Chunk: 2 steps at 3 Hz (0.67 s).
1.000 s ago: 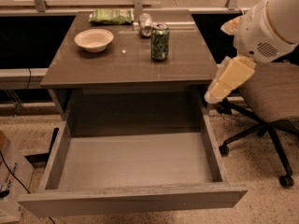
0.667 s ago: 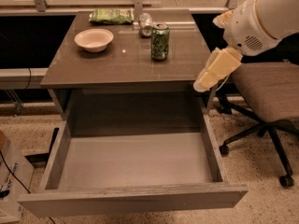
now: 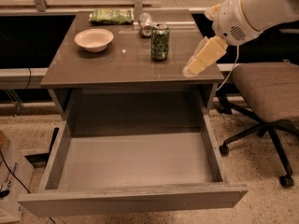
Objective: Place green can into top drawer
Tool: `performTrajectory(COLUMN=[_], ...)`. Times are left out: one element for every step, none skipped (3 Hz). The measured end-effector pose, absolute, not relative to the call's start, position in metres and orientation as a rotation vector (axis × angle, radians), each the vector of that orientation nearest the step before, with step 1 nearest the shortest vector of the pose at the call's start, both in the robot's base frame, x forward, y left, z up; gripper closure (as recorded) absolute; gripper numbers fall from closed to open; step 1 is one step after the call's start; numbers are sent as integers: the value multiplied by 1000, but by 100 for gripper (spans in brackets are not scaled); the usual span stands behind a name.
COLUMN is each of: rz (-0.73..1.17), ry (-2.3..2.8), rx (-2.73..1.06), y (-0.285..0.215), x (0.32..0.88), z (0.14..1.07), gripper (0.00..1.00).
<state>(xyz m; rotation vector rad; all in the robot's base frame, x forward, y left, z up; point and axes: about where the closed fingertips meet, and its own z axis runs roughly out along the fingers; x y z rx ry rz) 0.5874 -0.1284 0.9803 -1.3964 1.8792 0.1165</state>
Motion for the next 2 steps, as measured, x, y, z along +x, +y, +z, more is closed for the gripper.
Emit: performTrajectory(rz=[105,77], ry=[1910,1952], rx=[-1384,-1260], y=[-129,-120], x=[586,620], z=[977,965], gripper=[0,0])
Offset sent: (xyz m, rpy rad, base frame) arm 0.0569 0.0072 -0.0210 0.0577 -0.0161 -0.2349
